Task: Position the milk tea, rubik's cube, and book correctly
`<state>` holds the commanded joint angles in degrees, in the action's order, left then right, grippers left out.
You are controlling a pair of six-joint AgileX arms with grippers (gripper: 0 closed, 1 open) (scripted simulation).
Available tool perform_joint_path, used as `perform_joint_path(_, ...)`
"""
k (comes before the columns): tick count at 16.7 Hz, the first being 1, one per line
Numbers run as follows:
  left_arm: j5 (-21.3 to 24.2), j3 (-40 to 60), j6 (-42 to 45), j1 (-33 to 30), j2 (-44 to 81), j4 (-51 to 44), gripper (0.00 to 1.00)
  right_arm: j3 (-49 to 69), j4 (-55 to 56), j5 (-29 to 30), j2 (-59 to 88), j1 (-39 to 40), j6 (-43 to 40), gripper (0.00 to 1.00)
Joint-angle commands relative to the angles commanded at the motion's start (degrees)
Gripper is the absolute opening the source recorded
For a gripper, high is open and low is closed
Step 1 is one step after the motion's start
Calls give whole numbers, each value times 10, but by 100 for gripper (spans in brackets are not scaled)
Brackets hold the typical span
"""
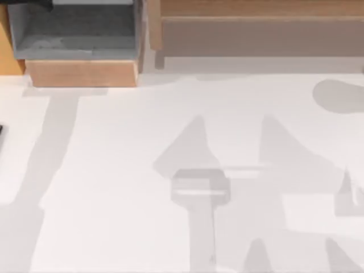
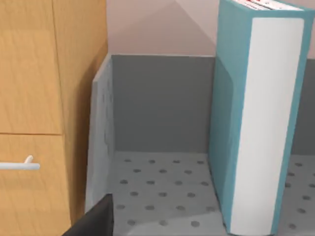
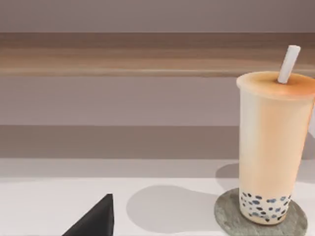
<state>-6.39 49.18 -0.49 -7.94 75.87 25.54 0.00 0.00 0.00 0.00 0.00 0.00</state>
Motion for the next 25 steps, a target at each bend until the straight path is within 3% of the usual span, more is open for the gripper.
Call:
perform_joint_path(4, -15, 121, -1, -19, 199, 60, 100, 0, 0, 0, 0, 0, 0, 100)
perform_joint_path(8, -27, 204, -2, -33, 309, 105, 100, 0, 0, 0, 0, 0, 0, 100)
perform_joint_path(25, -23, 308, -2, -30, 389, 92, 100, 0, 0, 0, 0, 0, 0, 100)
